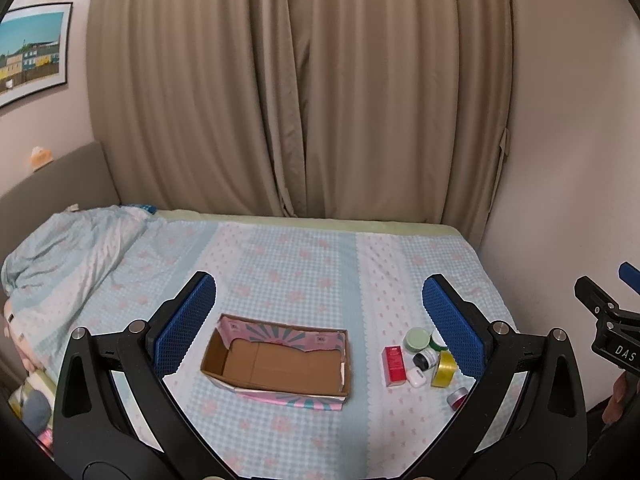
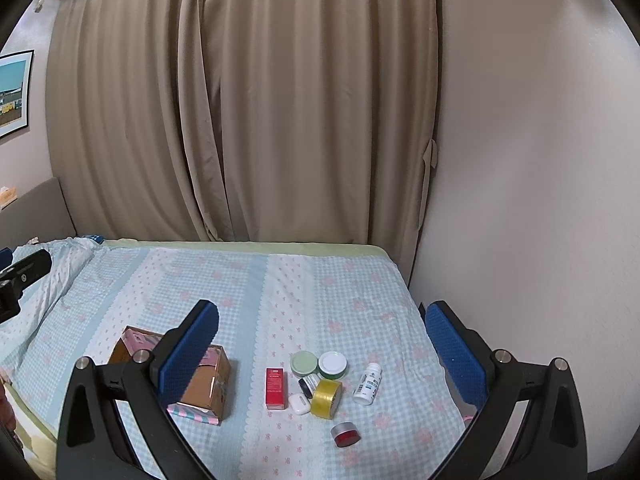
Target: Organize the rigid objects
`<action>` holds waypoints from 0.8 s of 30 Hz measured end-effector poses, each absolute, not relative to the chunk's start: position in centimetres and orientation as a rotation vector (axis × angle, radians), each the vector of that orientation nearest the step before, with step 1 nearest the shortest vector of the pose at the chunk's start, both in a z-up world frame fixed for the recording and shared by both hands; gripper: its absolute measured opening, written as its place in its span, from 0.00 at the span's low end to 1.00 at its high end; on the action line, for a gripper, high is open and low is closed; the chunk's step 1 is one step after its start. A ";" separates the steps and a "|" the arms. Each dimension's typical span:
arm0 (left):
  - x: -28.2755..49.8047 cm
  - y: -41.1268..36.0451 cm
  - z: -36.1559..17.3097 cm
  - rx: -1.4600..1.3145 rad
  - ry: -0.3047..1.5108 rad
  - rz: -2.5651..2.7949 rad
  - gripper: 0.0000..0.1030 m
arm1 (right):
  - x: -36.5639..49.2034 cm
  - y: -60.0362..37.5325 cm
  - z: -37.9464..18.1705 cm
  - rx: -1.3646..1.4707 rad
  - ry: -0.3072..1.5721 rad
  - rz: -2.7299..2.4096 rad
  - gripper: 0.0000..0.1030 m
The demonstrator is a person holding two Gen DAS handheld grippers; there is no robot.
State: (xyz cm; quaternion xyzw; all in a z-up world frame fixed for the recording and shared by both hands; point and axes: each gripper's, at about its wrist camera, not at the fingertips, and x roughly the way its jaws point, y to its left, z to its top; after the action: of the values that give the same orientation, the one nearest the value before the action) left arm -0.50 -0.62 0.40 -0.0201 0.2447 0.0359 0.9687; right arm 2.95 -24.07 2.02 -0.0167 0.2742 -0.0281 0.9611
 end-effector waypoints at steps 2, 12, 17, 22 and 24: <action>-0.5 -0.6 0.4 -0.041 0.494 0.073 1.00 | 2.9 -24.1 1.9 -0.036 0.554 -0.057 1.00; -0.1 -0.4 0.7 -0.045 0.490 0.077 1.00 | 2.7 -24.1 1.9 -0.034 0.550 -0.057 1.00; 0.0 -0.4 0.7 -0.044 0.491 0.077 1.00 | 3.0 -24.0 1.9 -0.031 0.547 -0.058 1.00; 0.1 -0.3 0.8 -0.046 0.490 0.075 1.00 | 3.4 -24.0 1.8 -0.024 0.550 -0.063 1.00; 0.2 -0.2 0.9 -0.046 0.490 0.076 1.00 | 3.6 -24.0 1.7 -0.020 0.552 -0.063 1.00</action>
State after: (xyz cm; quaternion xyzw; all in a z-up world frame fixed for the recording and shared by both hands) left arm 0.20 -0.21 0.86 -0.0228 0.2425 0.0375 0.9692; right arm 3.60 -24.03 1.74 -0.0100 0.2722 -0.0311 0.9617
